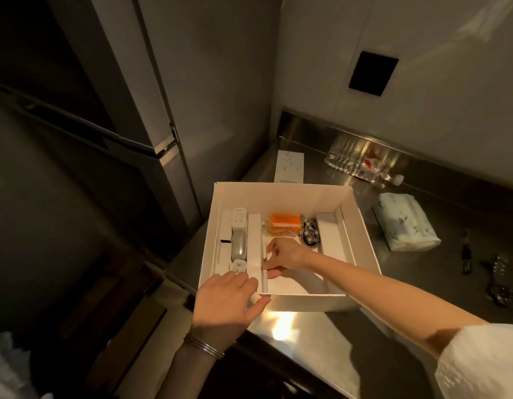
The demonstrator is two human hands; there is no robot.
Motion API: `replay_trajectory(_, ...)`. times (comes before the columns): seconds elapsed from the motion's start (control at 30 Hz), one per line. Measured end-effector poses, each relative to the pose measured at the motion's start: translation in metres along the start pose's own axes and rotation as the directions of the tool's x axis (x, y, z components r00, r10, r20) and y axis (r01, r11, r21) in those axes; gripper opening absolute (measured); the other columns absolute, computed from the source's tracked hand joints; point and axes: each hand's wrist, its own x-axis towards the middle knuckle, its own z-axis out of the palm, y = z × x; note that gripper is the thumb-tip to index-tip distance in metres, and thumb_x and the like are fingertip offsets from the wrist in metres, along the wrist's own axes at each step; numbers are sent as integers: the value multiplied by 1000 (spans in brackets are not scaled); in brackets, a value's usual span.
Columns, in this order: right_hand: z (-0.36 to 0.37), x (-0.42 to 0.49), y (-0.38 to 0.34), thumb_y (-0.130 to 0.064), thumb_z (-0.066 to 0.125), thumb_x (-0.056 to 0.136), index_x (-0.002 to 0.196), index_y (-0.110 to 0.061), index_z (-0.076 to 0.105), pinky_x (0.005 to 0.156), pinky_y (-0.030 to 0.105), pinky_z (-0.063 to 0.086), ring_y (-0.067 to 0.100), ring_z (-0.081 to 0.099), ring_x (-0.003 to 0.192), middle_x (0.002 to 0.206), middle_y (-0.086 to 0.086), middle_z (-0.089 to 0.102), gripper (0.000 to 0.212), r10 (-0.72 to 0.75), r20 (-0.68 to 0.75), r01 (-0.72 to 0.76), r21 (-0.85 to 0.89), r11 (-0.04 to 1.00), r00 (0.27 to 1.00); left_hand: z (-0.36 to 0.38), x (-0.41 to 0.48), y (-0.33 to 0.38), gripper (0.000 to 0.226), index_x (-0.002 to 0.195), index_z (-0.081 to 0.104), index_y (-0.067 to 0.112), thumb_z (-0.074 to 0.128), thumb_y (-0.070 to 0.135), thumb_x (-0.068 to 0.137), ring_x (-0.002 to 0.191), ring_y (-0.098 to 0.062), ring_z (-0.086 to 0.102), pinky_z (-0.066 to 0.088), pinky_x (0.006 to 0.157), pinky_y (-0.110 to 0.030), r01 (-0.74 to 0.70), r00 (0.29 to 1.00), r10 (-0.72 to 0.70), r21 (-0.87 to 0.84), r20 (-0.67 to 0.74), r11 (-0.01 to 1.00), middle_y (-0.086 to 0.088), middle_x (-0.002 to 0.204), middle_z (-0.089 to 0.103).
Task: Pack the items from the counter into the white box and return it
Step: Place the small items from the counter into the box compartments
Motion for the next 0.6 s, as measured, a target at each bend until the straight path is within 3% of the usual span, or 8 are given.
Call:
replay_trajectory(0.07, -1, -1, -4, -17, 75, 76, 117, -1, 51, 47, 13, 34, 16, 56, 75, 96, 9, 58, 50, -47, -50, 47, -16, 999, 998, 0, 0, 0, 40, 58, 58, 21, 42, 51, 79, 44, -12, 49, 33, 44, -18, 5, 1000, -5, 6, 13, 1000, 7, 52, 52)
replay_trajectory(0.13, -3, -5, -10, -8, 73, 77, 120, -1, 43, 37, 8, 35, 7, 52, 61, 90, 10, 56, 53, -46, -53, 47, 15, 999, 998, -1, 0, 0, 39, 58, 57, 21, 42, 50, 80, 45, -11, 49, 30, 45, -18, 1, 1000, -1, 4, 12, 1000, 8, 52, 51)
replay_trajectory(0.27, 2, -13, -12, -2, 71, 78, 124, -1, 34, 47, 26, 56, 13, 61, 47, 84, 17, 67, 60, 3, 28, -4, 23, 1000, 1000, -6, 1, 2, 40, 57, 57, 21, 41, 50, 81, 44, -10, 48, 25, 47, -18, 7, 1000, -7, 9, 2, 1000, 8, 51, 50)
replay_trajectory(0.37, 0, -16, -13, 1, 71, 78, 129, -2, 26, 40, 22, 51, 9, 61, 43, 75, 14, 63, 68, -4, 80, 0, 51, 999, 997, -9, 1, 4, 40, 57, 57, 22, 42, 50, 80, 43, -8, 46, 24, 48, -17, 17, 1000, -17, 8, 5, 1000, 9, 50, 50)
replay_trajectory(0.43, -4, -18, -14, -5, 72, 78, 131, 3, 26, 47, 21, 49, 14, 62, 59, 91, 20, 68, 71, -31, 69, 32, -4, 999, 997, -9, 1, 4, 39, 57, 58, 23, 42, 51, 80, 43, -7, 45, 23, 47, -17, 26, 999, -27, 19, 18, 999, 10, 50, 50)
replay_trajectory(0.5, -8, -22, -12, -8, 72, 79, 135, 2, 21, 66, 35, 57, 26, 68, 76, 106, 27, 66, 76, -22, 105, 23, -7, 1000, 994, -10, 1, 5, 39, 58, 59, 25, 40, 51, 79, 44, -5, 46, 23, 47, -17, 32, 999, -33, 31, 43, 999, 12, 51, 51)
replay_trajectory(0.53, -10, -26, -11, -6, 70, 80, 137, 1, 18, 73, 41, 58, 28, 69, 76, 107, 29, 65, 78, -13, 134, 10, 19, 1000, 991, -10, 2, 6, 39, 59, 60, 26, 39, 52, 79, 45, -4, 46, 24, 48, -17, 34, 998, -36, 32, 54, 999, 13, 52, 51)
replay_trajectory(0.6, -19, -37, -11, -5, 68, 82, 141, -3, 16, 76, 36, 57, 22, 68, 71, 111, 29, 64, 79, -38, 167, 33, 32, 999, 985, -11, 2, 8, 37, 62, 61, 27, 39, 52, 79, 46, -4, 47, 24, 48, -16, 43, 996, -44, 13, 76, 999, 14, 54, 53)
